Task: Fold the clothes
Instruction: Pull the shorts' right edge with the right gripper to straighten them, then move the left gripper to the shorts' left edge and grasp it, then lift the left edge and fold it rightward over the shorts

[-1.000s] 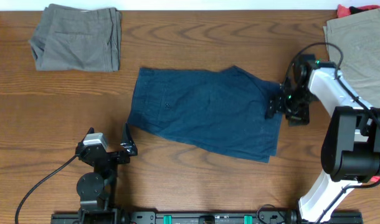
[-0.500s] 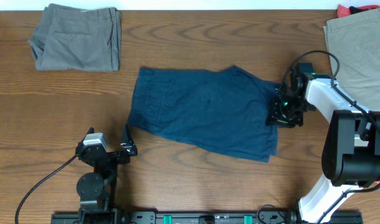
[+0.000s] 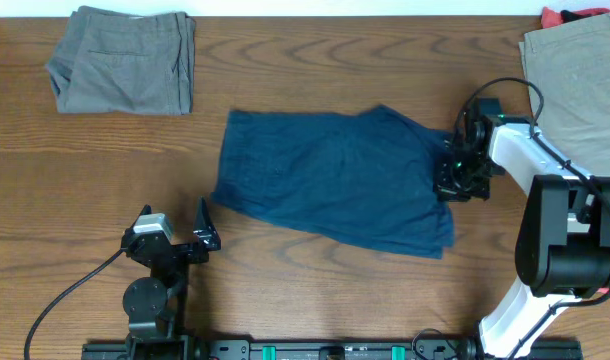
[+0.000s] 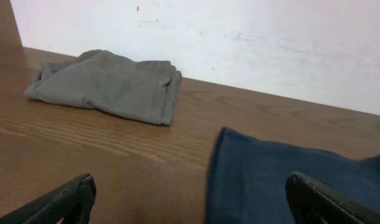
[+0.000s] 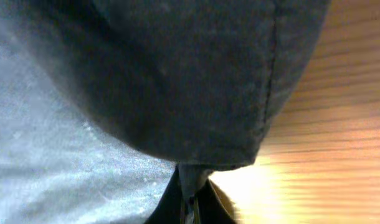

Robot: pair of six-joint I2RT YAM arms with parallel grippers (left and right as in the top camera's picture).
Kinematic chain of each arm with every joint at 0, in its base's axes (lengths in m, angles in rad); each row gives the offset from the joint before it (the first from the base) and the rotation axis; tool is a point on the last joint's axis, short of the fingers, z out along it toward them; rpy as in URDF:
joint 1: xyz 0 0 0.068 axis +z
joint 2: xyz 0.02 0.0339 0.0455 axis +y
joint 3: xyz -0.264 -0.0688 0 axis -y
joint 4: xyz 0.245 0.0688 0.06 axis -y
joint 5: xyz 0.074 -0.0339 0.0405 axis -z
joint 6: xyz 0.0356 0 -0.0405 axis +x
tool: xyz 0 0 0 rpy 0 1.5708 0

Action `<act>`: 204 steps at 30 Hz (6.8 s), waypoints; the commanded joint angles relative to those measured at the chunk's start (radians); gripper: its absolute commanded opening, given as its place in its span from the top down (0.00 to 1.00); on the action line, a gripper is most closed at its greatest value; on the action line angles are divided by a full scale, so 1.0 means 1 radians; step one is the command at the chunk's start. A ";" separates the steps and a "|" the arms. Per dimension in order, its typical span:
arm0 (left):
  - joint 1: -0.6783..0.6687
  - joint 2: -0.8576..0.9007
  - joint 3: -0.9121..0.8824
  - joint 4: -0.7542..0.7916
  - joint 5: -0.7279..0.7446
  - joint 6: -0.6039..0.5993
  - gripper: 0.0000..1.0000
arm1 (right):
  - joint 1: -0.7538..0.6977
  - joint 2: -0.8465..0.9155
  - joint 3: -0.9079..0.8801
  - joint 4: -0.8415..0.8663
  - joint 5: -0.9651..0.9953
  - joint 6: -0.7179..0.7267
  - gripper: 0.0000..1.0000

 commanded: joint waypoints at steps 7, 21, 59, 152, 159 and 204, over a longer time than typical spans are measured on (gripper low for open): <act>0.004 -0.007 -0.023 -0.027 -0.016 0.006 0.02 | -0.038 0.021 0.162 0.024 0.143 -0.015 0.99; 0.004 -0.007 -0.023 -0.027 -0.016 0.006 0.02 | -0.027 0.021 0.186 0.038 0.144 -0.010 0.91; 0.004 -0.007 -0.023 -0.027 -0.016 0.006 0.02 | -0.316 0.003 0.558 -0.286 0.162 0.050 0.01; -0.011 1.830 1.137 -0.543 0.480 0.111 0.02 | -0.315 0.003 0.558 -0.286 0.162 0.050 0.01; -0.040 1.908 1.136 -0.542 0.491 0.111 0.02 | -0.315 0.003 0.558 -0.286 0.162 0.050 0.01; -0.033 1.943 1.562 -1.157 -0.019 -0.073 0.94 | -0.316 0.003 0.558 -0.286 0.162 0.050 0.01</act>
